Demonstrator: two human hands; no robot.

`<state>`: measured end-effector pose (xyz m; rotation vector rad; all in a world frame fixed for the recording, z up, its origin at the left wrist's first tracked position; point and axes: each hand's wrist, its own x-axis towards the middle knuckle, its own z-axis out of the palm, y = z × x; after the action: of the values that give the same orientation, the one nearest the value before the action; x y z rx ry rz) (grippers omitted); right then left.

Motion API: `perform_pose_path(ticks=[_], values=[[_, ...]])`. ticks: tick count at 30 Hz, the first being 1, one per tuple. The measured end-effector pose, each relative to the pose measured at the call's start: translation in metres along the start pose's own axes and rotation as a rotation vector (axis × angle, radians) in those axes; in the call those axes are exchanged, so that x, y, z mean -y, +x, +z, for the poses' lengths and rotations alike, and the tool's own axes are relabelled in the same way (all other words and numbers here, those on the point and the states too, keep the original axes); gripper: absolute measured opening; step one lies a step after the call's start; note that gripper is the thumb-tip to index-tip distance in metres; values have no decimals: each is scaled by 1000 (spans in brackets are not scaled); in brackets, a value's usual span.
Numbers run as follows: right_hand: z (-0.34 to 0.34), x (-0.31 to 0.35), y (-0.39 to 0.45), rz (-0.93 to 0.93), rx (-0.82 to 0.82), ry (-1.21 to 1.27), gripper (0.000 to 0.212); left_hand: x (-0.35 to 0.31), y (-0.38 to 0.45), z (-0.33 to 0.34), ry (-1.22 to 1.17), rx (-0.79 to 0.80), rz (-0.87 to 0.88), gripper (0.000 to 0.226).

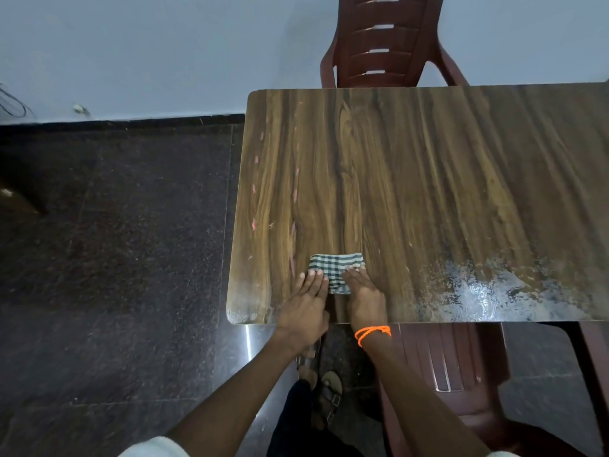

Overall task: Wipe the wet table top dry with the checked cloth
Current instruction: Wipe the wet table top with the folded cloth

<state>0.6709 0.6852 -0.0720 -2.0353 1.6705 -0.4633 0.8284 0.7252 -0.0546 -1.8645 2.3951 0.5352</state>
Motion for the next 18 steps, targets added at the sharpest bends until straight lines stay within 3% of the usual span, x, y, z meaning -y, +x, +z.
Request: perform_pose_path(ticks=[9,18], values=[[-1,-11,-57,-120,148,-62,72,-18,-59,38,-21,-25,-46,67],[-11,-18,-27,-3,71,-62,67,-41,-22,27,-26,-44,-101,78]])
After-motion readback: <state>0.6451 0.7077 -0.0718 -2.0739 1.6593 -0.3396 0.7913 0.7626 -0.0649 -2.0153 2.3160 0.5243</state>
